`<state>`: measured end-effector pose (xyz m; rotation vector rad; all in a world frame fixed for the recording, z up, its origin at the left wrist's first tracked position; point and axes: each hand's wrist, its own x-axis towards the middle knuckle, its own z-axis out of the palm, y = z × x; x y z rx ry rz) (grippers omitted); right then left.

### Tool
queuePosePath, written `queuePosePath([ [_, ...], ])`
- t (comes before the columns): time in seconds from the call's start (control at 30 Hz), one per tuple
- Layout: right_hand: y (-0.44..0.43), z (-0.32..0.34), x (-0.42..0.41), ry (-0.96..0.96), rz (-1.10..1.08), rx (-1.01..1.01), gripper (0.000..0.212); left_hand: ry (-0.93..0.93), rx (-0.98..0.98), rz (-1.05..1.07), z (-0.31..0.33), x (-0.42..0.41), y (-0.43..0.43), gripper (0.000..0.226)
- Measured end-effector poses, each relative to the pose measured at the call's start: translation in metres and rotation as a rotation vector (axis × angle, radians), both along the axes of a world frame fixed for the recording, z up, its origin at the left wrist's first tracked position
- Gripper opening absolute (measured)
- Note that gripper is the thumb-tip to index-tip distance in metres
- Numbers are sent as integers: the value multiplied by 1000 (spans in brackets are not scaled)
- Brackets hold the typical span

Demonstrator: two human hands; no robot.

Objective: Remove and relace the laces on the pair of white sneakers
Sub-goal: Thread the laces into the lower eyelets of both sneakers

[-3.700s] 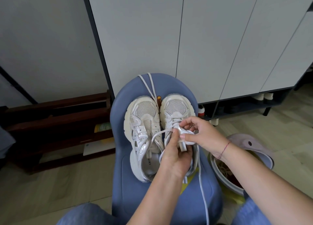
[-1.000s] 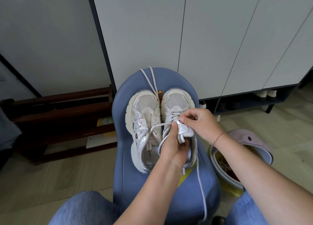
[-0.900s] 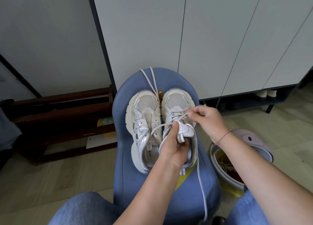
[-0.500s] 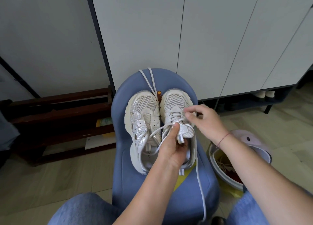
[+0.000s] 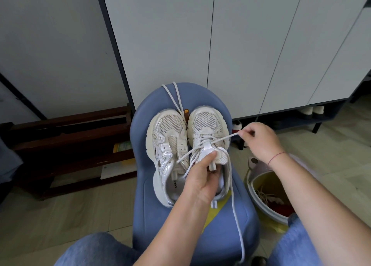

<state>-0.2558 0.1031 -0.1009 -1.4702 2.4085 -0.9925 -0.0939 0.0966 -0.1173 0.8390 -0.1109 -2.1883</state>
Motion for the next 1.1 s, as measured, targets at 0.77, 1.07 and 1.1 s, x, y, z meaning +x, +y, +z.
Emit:
queuePosePath([
  [0.77,-6,-4,14,-75,203,34,18,-58,-37,-55,-1,4,-3,13],
  [1.07,-12,-5,43,-183,326,15,13,-35,-88,-93,-3,1,-3,18],
  [1.1,-11,-4,40,-205,316,7,13,-27,-77,-80,-3,2,-3,16],
])
